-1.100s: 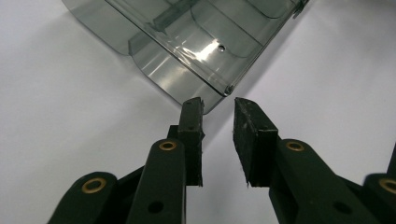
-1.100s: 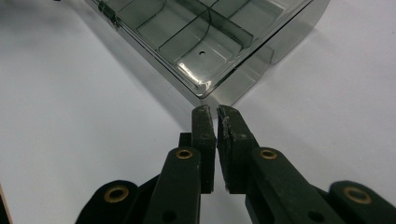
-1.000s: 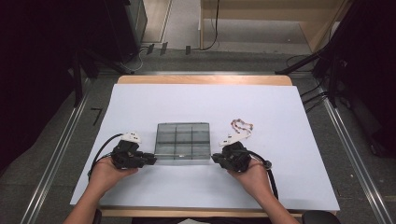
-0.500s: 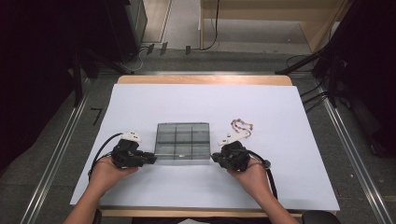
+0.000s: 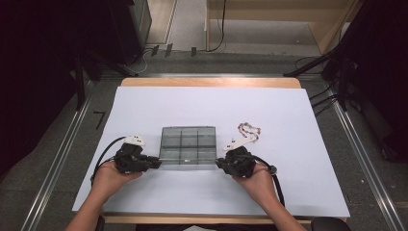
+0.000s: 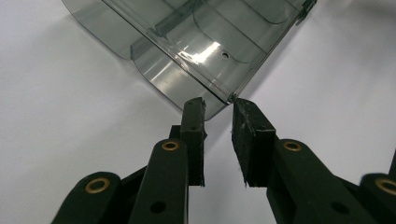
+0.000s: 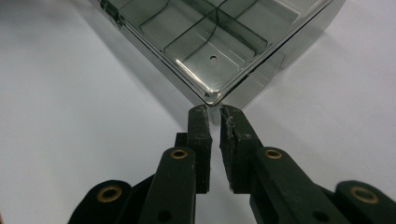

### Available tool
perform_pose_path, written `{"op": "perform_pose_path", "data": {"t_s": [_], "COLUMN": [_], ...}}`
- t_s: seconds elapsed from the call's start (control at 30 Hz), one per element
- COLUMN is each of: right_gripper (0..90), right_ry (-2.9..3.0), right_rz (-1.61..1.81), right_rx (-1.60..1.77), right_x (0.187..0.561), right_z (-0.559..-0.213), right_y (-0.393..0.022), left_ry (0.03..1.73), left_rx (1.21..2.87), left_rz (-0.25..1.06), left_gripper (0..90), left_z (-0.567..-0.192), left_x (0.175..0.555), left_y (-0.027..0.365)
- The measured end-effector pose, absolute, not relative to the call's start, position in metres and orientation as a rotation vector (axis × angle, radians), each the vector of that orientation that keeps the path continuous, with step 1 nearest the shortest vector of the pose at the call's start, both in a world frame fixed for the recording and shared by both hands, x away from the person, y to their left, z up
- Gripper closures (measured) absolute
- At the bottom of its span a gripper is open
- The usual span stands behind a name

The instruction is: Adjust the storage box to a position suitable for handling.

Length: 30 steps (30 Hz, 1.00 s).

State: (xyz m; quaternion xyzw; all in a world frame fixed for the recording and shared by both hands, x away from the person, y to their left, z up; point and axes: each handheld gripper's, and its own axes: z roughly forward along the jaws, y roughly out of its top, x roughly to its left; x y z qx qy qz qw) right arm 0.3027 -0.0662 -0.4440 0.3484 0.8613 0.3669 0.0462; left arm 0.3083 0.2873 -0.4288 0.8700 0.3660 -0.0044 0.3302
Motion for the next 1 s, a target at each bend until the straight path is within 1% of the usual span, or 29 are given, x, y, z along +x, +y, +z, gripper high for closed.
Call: {"op": "perform_pose_path", "data": {"t_s": [0.37, 0.67, 1.0], "right_gripper": [83.8, 83.7, 80.3], "right_ry": [2.616, 2.589, 2.552], "right_rz": [1.171, 1.194, 1.242], "right_rx": [1.057, 1.049, 1.043], "right_x": [0.302, 0.302, 0.301], "right_z": [-0.438, -0.434, -0.428], "right_y": [-0.067, -0.068, -0.070], "left_ry": [0.965, 0.953, 0.957], "left_rx": [2.251, 2.221, 2.177], "left_rz": [0.002, 0.017, 0.037], "left_gripper": [77.5, 77.4, 76.1], "left_z": [-0.423, -0.419, -0.411], "left_x": [0.307, 0.305, 0.303], "left_y": [0.289, 0.289, 0.290]}}
